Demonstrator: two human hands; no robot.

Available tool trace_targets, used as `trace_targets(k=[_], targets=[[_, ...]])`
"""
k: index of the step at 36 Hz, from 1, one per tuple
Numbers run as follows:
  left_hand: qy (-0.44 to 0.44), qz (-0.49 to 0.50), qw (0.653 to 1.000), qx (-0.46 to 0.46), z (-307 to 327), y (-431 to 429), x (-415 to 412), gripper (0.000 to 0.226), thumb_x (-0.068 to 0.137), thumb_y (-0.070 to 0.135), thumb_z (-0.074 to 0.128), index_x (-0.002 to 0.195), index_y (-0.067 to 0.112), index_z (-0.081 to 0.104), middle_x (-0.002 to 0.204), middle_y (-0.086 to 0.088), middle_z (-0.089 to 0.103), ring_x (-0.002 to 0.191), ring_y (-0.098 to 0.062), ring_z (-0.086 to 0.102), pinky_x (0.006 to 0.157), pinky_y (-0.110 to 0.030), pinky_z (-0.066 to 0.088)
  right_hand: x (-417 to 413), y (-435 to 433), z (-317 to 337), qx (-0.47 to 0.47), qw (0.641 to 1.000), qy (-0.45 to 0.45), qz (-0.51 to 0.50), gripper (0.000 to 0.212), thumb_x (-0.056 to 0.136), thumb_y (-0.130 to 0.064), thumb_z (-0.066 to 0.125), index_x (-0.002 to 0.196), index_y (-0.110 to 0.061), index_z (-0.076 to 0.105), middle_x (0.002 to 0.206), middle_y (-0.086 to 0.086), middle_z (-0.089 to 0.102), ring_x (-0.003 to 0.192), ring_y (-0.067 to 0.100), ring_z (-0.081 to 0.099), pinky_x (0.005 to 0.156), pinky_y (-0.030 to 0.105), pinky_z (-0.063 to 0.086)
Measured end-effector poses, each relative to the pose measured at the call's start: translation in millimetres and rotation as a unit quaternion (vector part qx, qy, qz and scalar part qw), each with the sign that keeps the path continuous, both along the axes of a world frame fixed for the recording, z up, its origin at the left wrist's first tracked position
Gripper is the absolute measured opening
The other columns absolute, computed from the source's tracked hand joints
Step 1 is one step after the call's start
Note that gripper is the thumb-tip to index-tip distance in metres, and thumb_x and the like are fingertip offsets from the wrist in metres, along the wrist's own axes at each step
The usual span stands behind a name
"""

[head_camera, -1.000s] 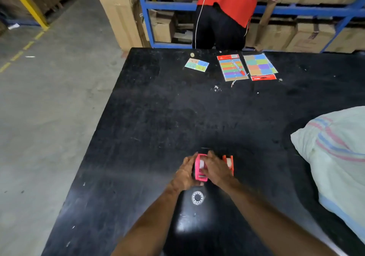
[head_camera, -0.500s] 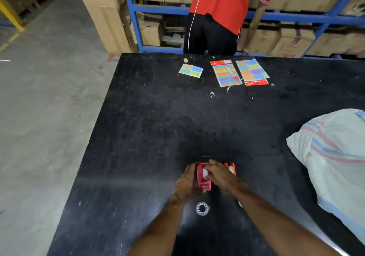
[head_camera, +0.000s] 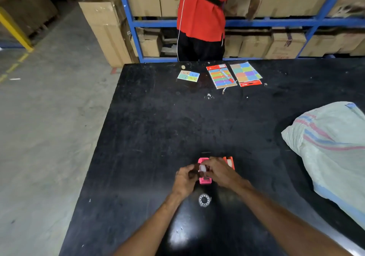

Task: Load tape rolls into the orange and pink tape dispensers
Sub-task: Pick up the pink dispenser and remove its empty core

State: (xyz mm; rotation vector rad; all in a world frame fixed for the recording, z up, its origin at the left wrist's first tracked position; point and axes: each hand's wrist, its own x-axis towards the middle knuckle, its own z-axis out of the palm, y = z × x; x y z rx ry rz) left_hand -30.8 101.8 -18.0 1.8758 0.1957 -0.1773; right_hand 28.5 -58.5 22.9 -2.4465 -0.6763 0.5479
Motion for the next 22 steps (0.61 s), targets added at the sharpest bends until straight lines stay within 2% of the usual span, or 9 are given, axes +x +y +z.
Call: trace_targets(k=[3, 6, 9, 11, 13, 15, 17, 19, 22], targets=[[0.01, 0.031, 0.998, -0.044, 1.4, -7.2, -5.6, 0.041, 0.078, -0.019, 0.056, 0.085, 0.017, 0.074, 0.067, 0.018, 0.072, 0.068, 0.006, 0.062, 0.066, -0.016, 0.053, -13.1, -4.3, 7.1, 0.023, 1.0, 0.001, -0.014, 0.027, 0.087, -0.038, 0.071, 0.085, -0.012, 0.068, 0.077, -0.007, 0.055, 0.071, 0.009, 0.05, 0.067, 0.032, 0.042], [0.041, 0.062, 0.987, -0.144, 4.6, -10.7, -11.5, 0.044, 0.08, -0.02, 0.047, 0.084, 0.012, 0.076, 0.072, 0.009, 0.075, 0.071, -0.007, 0.069, 0.063, -0.017, 0.054, -25.9, -4.2, 12.2, 0.042, 0.999, 0.008, -0.027, 0.026, 0.088, -0.033, 0.073, 0.08, -0.009, 0.067, 0.072, -0.006, 0.058, 0.066, 0.009, 0.052, 0.058, 0.025, 0.036], [0.04, 0.036, 0.991, -0.126, 5.1, -9.7, -21.7, 0.053, 0.079, -0.019, 0.045, 0.089, 0.023, 0.077, 0.078, 0.009, 0.077, 0.078, -0.012, 0.071, 0.068, -0.021, 0.057, -35.9, -4.5, 15.5, 0.031, 0.999, 0.017, -0.035, 0.021, 0.088, -0.027, 0.072, 0.084, -0.007, 0.068, 0.078, 0.006, 0.069, 0.07, 0.019, 0.061, 0.061, 0.032, 0.044], [0.047, 0.022, 0.99, -0.131, 6.8, -9.2, -29.4, 0.039, 0.085, -0.014, 0.055, 0.098, 0.017, 0.075, 0.085, 0.006, 0.078, 0.082, -0.015, 0.073, 0.07, -0.022, 0.058, -39.2, -8.3, 14.5, 0.026, 0.998, 0.035, -0.041, 0.014, 0.087, -0.019, 0.073, 0.077, -0.014, 0.064, 0.078, 0.006, 0.072, 0.073, 0.023, 0.066, 0.067, 0.037, 0.049], [0.052, 0.022, 0.987, -0.15, 9.1, -7.4, -34.4, 0.022, 0.087, 0.001, 0.065, 0.105, 0.011, 0.074, 0.095, -0.007, 0.078, 0.089, -0.025, 0.074, 0.072, -0.025, 0.058, -41.3, -12.2, 12.6, 0.027, 0.998, 0.042, -0.04, 0.018, 0.085, -0.016, 0.074, 0.073, -0.019, 0.061, 0.073, -0.001, 0.068, 0.069, 0.02, 0.064, 0.067, 0.037, 0.05], [0.058, 0.026, 0.985, -0.158, 8.9, -6.4, -36.6, 0.019, 0.088, 0.005, 0.066, 0.104, 0.013, 0.074, 0.098, -0.015, 0.076, 0.09, -0.03, 0.074, 0.075, -0.029, 0.059, -43.1, -16.9, 9.7, 0.031, 0.998, 0.042, -0.034, 0.007, 0.084, -0.015, 0.075, 0.083, -0.016, 0.068, 0.078, -0.007, 0.066, 0.073, 0.013, 0.064, 0.071, 0.027, 0.05], [0.063, 0.02, 0.985, -0.157, 10.2, -7.6, -38.5, 0.018, 0.088, 0.005, 0.066, 0.099, 0.016, 0.074, 0.093, -0.013, 0.077, 0.087, -0.029, 0.075, 0.077, -0.032, 0.06, -44.7, -21.8, 7.1, 0.028, 0.999, 0.034, -0.028, 0.014, 0.085, -0.017, 0.075, 0.097, -0.013, 0.07, 0.087, -0.009, 0.06, 0.078, 0.009, 0.06, 0.075, 0.017, 0.042], [0.067, 0.021, 0.987, -0.146, 12.9, -9.3, -40.7, 0.016, 0.088, 0.005, 0.066, 0.094, 0.017, 0.074, 0.083, -0.005, 0.078, 0.081, -0.021, 0.075, 0.073, -0.027, 0.06, -46.6, -27.4, 4.7, 0.031, 0.998, 0.044, -0.037, 0.02, 0.084, -0.019, 0.076, 0.101, -0.013, 0.066, 0.092, -0.007, 0.057, 0.079, 0.013, 0.062, 0.077, 0.024, 0.048], [0.07, 0.041, 0.988, -0.13, 15.3, -6.5, -42.0, 0.017, 0.085, 0.006, 0.07, 0.088, 0.022, 0.074, 0.079, 0.0, 0.077, 0.076, -0.014, 0.074, 0.067, -0.022, 0.058, -50.9, -41.6, -5.6, 0.034, 0.995, 0.067, -0.065, 0.02, 0.082, -0.017, 0.073, 0.091, -0.021, 0.055, 0.087, 0.0, 0.068, 0.075, 0.015, 0.068, 0.075, 0.036, 0.057]])
